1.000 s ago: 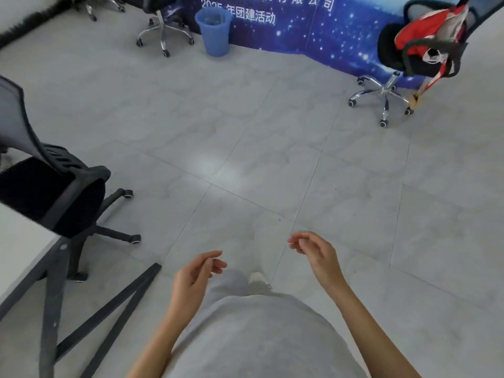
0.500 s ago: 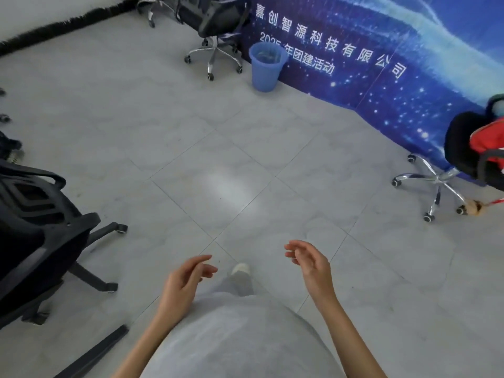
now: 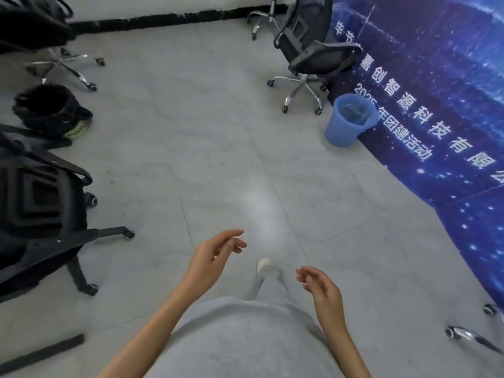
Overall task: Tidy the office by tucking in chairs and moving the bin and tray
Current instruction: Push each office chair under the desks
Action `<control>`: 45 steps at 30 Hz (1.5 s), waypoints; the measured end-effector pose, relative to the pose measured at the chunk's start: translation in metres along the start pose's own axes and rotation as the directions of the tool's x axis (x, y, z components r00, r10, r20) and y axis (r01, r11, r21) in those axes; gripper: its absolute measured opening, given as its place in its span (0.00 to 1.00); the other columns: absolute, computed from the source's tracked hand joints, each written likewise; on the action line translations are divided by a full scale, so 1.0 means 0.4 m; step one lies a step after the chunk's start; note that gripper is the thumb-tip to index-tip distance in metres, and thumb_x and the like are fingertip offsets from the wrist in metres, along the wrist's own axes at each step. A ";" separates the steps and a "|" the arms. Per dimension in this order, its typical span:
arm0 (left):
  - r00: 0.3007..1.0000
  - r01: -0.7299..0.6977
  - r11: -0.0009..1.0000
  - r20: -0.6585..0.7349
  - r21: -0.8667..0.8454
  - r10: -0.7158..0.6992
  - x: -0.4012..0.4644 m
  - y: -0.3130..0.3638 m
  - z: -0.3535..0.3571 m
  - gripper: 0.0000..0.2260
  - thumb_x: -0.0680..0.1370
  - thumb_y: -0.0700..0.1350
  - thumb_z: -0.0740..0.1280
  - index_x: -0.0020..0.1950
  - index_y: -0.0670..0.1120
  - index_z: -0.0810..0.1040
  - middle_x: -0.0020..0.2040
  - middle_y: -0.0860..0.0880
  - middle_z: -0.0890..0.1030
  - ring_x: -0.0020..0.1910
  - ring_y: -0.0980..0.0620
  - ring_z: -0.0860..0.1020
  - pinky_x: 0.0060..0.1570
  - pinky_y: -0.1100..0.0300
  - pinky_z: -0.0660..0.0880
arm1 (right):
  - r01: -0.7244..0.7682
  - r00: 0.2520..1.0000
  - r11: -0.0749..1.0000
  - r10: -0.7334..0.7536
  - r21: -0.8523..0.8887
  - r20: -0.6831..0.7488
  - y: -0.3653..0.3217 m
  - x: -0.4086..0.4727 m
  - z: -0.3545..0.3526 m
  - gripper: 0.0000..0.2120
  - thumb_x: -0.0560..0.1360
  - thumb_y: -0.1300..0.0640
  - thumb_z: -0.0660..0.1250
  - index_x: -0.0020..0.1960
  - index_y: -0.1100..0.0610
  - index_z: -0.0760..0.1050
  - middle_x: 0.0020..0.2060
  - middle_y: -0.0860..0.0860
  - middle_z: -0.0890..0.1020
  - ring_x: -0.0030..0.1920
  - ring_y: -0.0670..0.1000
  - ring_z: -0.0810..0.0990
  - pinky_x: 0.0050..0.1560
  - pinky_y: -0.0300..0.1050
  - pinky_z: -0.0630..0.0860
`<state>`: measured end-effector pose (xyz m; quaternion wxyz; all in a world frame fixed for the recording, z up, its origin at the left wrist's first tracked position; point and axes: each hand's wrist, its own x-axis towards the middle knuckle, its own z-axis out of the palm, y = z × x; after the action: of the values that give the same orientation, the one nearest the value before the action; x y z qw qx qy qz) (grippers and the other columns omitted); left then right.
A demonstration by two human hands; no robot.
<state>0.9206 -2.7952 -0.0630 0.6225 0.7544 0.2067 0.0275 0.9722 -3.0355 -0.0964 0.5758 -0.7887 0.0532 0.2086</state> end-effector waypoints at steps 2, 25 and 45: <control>0.980 0.084 0.994 -0.174 -0.064 -0.094 0.034 -0.004 -0.002 0.15 0.79 0.44 0.59 0.50 0.64 0.78 0.44 0.58 0.84 0.43 0.57 0.82 0.45 0.64 0.75 | 0.056 0.987 0.998 -0.050 -0.040 0.153 -0.113 0.154 0.017 0.14 0.76 0.68 0.61 0.46 0.51 0.78 0.44 0.49 0.84 0.48 0.51 0.82 0.52 0.45 0.78; 0.291 0.150 0.944 -0.899 -0.296 -0.328 0.514 0.072 -0.502 0.11 0.80 0.40 0.59 0.56 0.49 0.77 0.45 0.58 0.83 0.43 0.58 0.81 0.45 0.70 0.74 | 0.483 0.236 0.868 -0.002 -0.116 0.972 -0.745 0.844 0.939 0.13 0.77 0.68 0.59 0.48 0.53 0.78 0.44 0.49 0.84 0.44 0.45 0.82 0.47 0.37 0.76; -0.305 0.846 0.240 -0.800 -0.477 -0.516 0.503 -0.085 -1.037 0.28 0.77 0.44 0.61 0.75 0.44 0.55 0.75 0.46 0.59 0.74 0.46 0.54 0.72 0.43 0.50 | 0.571 -0.711 -0.296 0.289 0.766 0.642 -0.972 0.643 1.998 0.23 0.74 0.58 0.63 0.68 0.60 0.66 0.63 0.56 0.75 0.64 0.56 0.71 0.69 0.50 0.61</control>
<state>0.9710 -2.3361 -0.0462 0.1446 0.3856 0.9110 0.0224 1.1175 -2.1227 -0.0520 -0.0525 -0.2053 -0.9732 0.0894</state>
